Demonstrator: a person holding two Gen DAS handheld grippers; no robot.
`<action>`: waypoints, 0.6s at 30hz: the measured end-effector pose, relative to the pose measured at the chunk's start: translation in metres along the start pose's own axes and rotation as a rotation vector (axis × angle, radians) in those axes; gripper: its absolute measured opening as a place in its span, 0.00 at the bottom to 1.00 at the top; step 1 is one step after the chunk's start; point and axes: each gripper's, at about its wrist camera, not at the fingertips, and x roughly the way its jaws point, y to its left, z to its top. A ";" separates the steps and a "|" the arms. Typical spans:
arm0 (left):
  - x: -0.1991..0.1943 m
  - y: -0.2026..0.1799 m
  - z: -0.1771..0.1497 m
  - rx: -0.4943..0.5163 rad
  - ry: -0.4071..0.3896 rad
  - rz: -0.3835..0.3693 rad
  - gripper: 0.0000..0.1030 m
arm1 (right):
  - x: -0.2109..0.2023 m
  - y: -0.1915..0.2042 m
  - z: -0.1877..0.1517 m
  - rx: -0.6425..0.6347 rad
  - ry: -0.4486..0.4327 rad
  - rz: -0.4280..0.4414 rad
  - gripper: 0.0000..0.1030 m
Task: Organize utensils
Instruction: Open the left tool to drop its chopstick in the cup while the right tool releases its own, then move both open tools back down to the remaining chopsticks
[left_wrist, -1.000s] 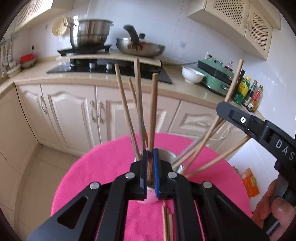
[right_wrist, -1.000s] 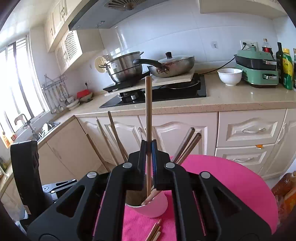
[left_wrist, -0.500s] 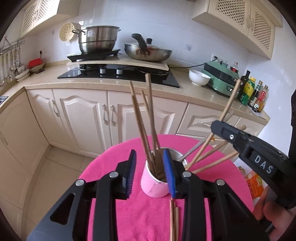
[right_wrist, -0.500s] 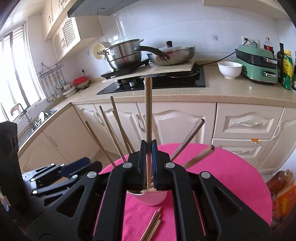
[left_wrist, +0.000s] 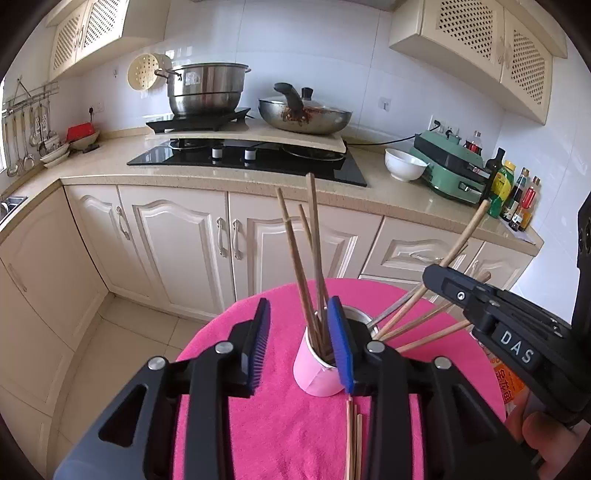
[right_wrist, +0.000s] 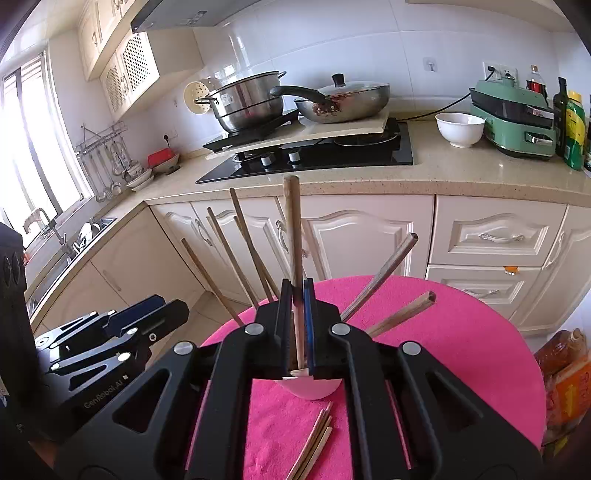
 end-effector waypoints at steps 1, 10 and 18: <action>-0.002 0.000 0.000 0.000 -0.001 0.000 0.32 | -0.001 0.001 0.001 0.001 0.000 0.000 0.08; -0.020 0.003 0.003 0.008 -0.014 0.007 0.32 | -0.012 0.014 0.006 -0.015 -0.018 -0.020 0.47; -0.042 0.004 0.004 0.013 -0.033 0.009 0.32 | -0.039 0.022 0.011 -0.026 -0.072 -0.033 0.47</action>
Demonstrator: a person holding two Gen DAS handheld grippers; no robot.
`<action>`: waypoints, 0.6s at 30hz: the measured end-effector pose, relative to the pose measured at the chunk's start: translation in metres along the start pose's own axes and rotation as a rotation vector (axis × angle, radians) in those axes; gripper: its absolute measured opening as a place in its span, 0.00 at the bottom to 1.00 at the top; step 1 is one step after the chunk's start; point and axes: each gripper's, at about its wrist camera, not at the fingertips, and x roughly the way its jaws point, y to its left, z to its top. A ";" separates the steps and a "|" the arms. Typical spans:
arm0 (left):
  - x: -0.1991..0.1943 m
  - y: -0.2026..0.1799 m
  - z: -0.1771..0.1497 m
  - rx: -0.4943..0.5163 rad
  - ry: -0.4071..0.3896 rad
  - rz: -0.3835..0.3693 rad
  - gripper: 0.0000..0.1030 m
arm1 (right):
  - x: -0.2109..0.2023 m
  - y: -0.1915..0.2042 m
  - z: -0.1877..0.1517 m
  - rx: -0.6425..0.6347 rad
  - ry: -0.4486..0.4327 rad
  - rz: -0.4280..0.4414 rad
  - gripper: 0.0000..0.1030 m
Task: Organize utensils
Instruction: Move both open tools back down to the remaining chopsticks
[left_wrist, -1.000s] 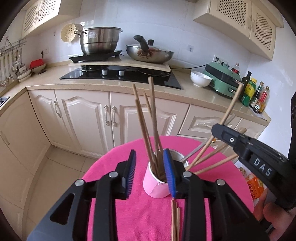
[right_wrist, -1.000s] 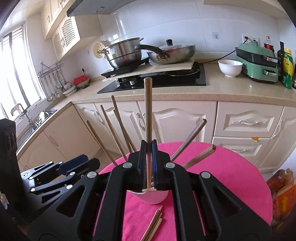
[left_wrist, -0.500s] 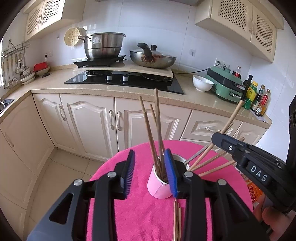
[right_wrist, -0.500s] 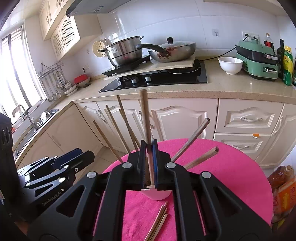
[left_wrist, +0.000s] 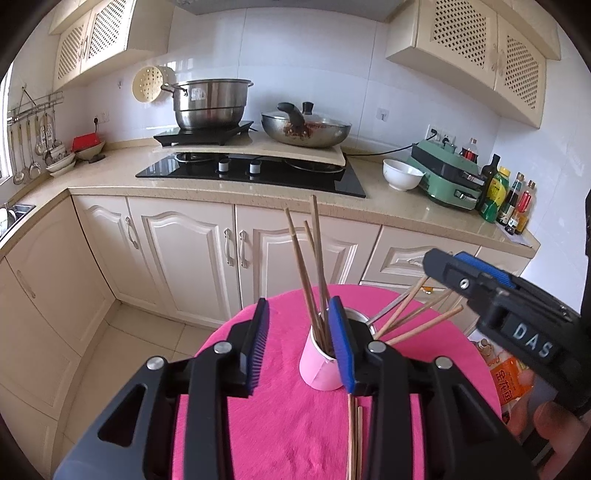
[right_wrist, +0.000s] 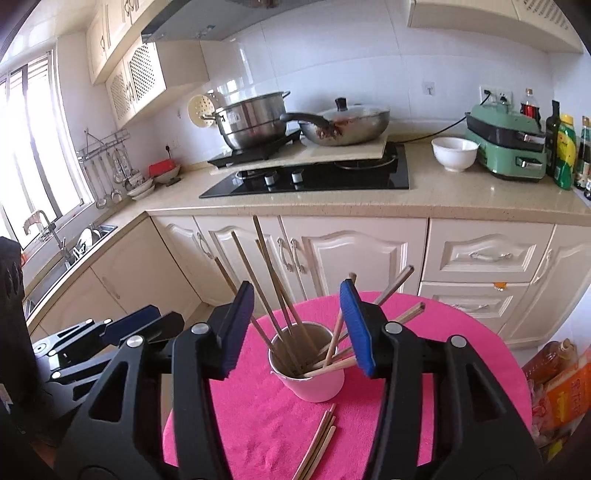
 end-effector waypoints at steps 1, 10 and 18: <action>-0.003 -0.001 0.001 0.001 -0.002 0.000 0.32 | -0.004 0.001 0.001 -0.001 -0.008 -0.002 0.48; -0.029 -0.011 -0.006 0.038 -0.016 -0.009 0.33 | -0.046 0.012 -0.004 -0.002 -0.047 -0.056 0.51; -0.027 -0.029 -0.038 0.081 0.072 -0.049 0.36 | -0.067 0.002 -0.040 0.052 -0.004 -0.109 0.51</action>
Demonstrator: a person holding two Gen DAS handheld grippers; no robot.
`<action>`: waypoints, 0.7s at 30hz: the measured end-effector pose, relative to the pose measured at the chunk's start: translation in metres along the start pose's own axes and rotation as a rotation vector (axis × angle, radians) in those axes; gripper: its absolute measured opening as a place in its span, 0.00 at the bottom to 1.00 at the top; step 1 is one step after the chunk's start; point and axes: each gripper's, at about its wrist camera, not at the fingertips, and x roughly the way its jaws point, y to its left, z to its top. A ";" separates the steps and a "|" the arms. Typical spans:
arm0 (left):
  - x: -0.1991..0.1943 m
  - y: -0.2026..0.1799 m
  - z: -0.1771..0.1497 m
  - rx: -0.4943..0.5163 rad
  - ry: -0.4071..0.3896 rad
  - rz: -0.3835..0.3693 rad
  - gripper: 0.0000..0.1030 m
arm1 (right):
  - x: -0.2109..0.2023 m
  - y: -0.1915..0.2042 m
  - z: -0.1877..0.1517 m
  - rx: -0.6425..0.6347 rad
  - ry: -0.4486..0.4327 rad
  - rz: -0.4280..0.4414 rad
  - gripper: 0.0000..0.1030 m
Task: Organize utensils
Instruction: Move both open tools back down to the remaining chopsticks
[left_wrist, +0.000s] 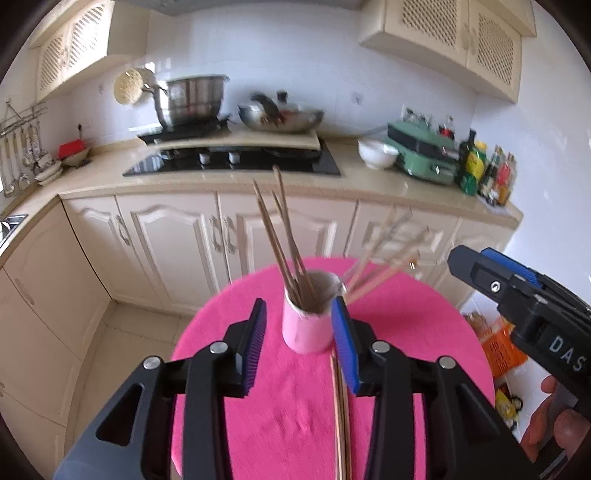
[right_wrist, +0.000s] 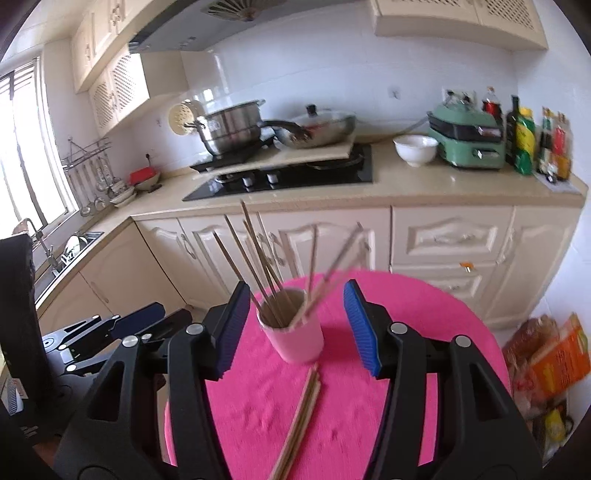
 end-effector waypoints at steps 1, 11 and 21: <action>0.004 -0.002 -0.005 0.005 0.019 -0.007 0.37 | -0.001 -0.003 -0.006 0.008 0.011 -0.009 0.51; 0.060 -0.018 -0.061 0.035 0.250 -0.068 0.37 | 0.019 -0.033 -0.065 0.077 0.150 -0.069 0.51; 0.131 -0.022 -0.118 0.056 0.543 -0.084 0.37 | 0.053 -0.061 -0.113 0.143 0.307 -0.088 0.51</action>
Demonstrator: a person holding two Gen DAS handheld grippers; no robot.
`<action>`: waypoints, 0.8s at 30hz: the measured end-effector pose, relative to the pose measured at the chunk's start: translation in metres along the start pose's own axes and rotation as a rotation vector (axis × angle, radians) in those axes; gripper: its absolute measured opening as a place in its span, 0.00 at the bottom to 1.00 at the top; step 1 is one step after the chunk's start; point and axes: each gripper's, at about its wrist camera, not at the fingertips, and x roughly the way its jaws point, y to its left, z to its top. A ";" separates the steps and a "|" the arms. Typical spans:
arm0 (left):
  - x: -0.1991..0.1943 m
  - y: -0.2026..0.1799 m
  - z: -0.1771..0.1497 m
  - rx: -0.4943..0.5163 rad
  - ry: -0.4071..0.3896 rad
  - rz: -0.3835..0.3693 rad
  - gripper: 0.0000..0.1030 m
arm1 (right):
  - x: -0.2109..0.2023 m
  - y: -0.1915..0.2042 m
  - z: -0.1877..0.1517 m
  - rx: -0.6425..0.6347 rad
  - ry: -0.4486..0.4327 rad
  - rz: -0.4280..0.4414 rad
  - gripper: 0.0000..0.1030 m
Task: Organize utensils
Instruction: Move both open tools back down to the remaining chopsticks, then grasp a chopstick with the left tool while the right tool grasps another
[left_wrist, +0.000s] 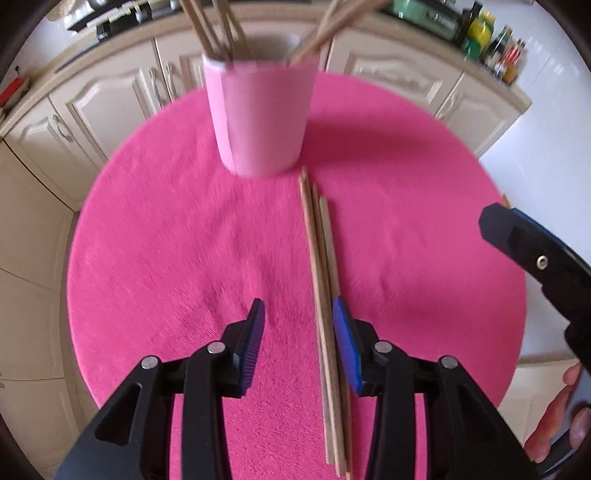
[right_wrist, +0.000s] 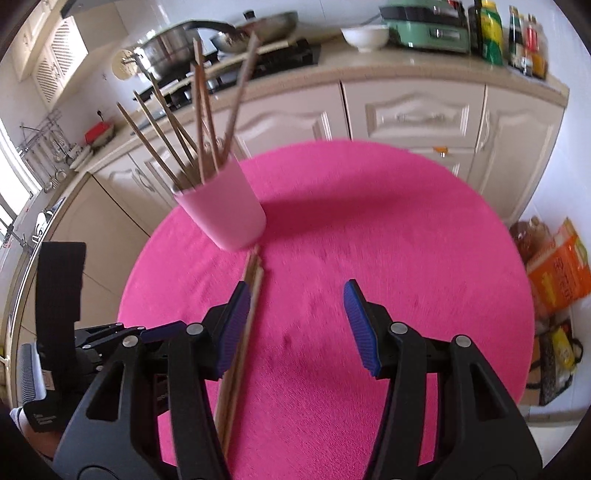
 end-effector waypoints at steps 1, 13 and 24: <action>0.004 0.001 0.000 -0.001 0.010 0.002 0.37 | 0.004 -0.002 -0.002 0.003 0.012 0.000 0.51; 0.028 0.004 0.006 -0.010 0.037 0.035 0.37 | 0.026 -0.010 -0.012 0.019 0.100 0.016 0.51; 0.025 0.034 0.007 -0.080 0.055 0.008 0.37 | 0.041 -0.006 -0.012 -0.002 0.159 0.042 0.51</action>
